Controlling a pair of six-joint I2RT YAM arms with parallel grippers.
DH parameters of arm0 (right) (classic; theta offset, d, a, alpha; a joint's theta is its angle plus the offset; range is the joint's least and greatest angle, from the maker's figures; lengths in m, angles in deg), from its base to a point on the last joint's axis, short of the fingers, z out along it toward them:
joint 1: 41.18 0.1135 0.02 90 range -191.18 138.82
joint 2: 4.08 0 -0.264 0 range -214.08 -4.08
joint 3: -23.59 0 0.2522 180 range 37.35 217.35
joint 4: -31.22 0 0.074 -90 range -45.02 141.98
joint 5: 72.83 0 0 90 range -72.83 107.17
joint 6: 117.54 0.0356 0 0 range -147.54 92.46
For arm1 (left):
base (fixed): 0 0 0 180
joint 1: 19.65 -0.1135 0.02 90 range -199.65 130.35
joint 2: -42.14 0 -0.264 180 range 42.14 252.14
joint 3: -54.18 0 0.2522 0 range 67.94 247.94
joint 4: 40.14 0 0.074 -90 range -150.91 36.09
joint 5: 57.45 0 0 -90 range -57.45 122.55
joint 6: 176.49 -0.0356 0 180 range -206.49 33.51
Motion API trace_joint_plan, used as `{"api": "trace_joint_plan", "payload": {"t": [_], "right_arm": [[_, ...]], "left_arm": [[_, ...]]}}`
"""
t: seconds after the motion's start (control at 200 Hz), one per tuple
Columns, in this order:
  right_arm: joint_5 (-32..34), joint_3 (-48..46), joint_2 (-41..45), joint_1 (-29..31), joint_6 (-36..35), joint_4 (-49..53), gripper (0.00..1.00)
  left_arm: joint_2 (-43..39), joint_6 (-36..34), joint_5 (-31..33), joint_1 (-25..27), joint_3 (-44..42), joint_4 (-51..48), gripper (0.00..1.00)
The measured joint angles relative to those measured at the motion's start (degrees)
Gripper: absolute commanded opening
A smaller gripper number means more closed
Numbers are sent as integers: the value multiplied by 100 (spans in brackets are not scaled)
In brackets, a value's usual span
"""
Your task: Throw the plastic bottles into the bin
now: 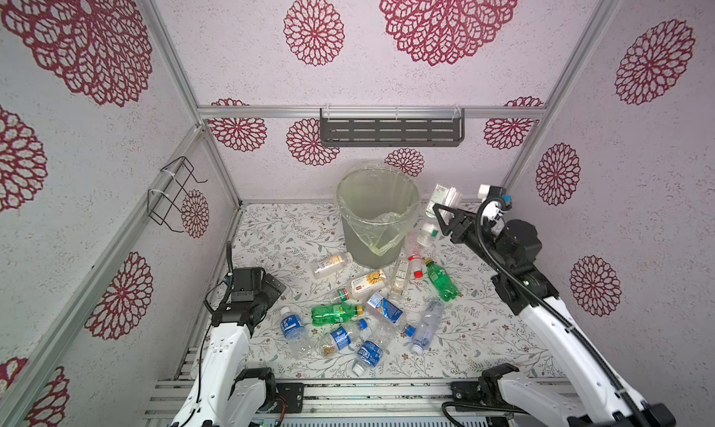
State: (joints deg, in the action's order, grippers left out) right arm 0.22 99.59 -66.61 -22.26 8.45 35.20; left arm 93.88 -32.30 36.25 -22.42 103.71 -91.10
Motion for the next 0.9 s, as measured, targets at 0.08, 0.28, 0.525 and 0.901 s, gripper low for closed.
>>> {"api": "trace_joint_plan", "payload": {"t": [0.08,0.28,0.525,0.901], "right_arm": [[-177,1001,-1005,0,50,-72,99],[-319,2927,-2717,33,-24,306,99],[-236,2745,-1967,52,-304,970,99],[-46,1054,-153,55,-511,1073,99]], "left_arm": [[-15,0,-2,0,0,0,97],[-221,4,-28,0,0,-42,97],[-599,15,-31,0,-7,-216,97],[-675,101,-208,0,-15,-417,97]]}}
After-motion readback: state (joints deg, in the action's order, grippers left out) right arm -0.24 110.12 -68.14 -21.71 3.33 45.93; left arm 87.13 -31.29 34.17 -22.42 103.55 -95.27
